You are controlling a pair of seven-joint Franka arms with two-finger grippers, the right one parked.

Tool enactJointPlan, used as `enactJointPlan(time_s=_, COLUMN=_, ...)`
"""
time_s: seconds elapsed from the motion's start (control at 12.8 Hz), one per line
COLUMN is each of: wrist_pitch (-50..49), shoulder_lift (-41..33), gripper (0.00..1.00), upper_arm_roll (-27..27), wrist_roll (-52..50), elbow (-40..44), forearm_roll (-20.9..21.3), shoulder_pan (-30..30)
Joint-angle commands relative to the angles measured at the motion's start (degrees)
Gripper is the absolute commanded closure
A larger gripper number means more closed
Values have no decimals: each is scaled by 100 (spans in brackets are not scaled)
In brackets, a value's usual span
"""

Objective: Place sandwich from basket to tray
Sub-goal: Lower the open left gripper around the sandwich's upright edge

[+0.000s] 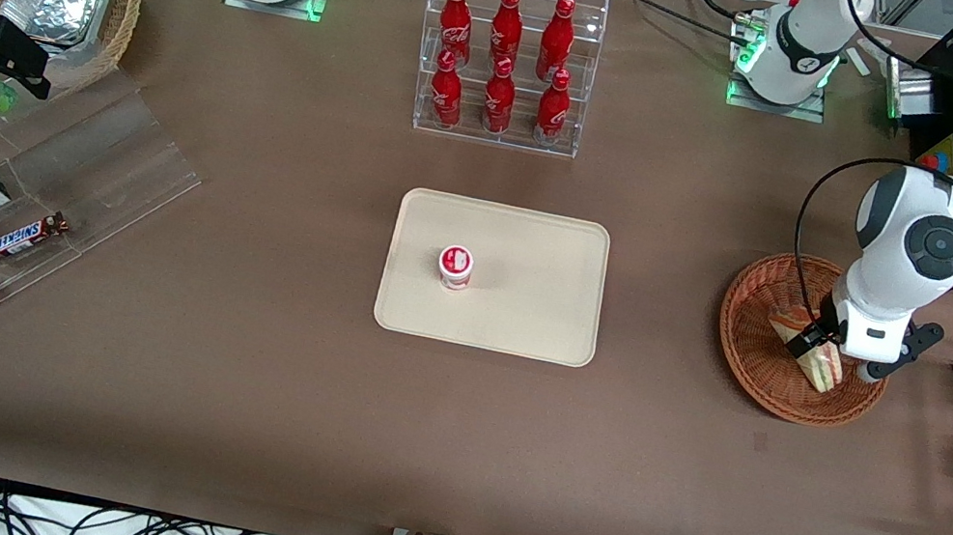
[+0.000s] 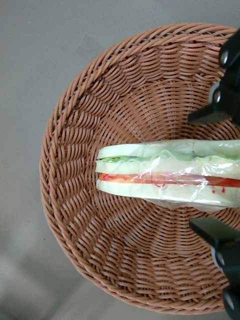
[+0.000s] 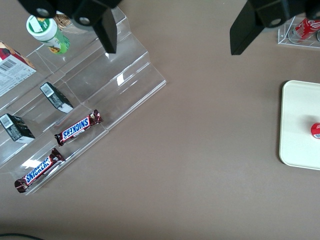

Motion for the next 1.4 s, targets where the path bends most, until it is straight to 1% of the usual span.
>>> enactJointPlan(time_s=0.0, wrist_pitch=52, shoulder_lift=-31, gripper=38, upper_arm_roll=-2, wrist_roll=-157, elbow=-34, forearm_roll=174, shoulder_pan=-9)
enactJointPlan(time_s=0.08, wrist_pitch=43, shoulder_lift=-31, gripper=41, upper_arm_roll=-2, wrist_roll=-148, elbow=-34, forearm_roll=174, shoulder_pan=-9)
enactJointPlan(time_s=0.31, wrist_pitch=-36, shoulder_lift=-75, gripper=43, upper_arm_roll=-46, wrist_roll=-139, elbow=28, forearm_roll=174, shoulder_pan=-18)
enactJointPlan(time_s=0.47, wrist_pitch=-421, shoulder_lift=-119, gripper=49, upper_arm_roll=-238, wrist_roll=-140, elbow=185, forearm_roll=165, shoulder_pan=-9)
enactJointPlan(time_s=0.62, wrist_pitch=-956, shoulder_lift=-119, gripper=53, upper_arm_roll=-397, wrist_roll=-122, elbow=466, forearm_roll=165, shoulder_pan=-18)
enactJointPlan(time_s=0.7, wrist_pitch=-1168, shoulder_lift=-119, gripper=54, upper_arm_roll=-450, wrist_roll=-87, elbow=511, forearm_roll=165, shoulder_pan=-9)
enactJointPlan(time_s=1.01, wrist_pitch=-1302, shoulder_lift=-198, gripper=57, upper_arm_roll=-459, wrist_roll=1, elbow=573, forearm_roll=174, shoulder_pan=-18)
enactJointPlan(time_s=1.09, wrist_pitch=-1267, shoulder_lift=-155, gripper=53, upper_arm_roll=-459, wrist_roll=10, elbow=573, forearm_roll=174, shoulder_pan=-9)
enactJointPlan(time_s=1.17, wrist_pitch=-1258, shoulder_lift=-154, gripper=27, upper_arm_roll=-459, wrist_roll=10, elbow=573, forearm_roll=174, shoulder_pan=0)
enactJointPlan(time_s=1.32, wrist_pitch=-1049, shoulder_lift=-119, gripper=9, upper_arm_roll=-459, wrist_roll=-95, elbow=538, forearm_roll=174, shoulder_pan=17)
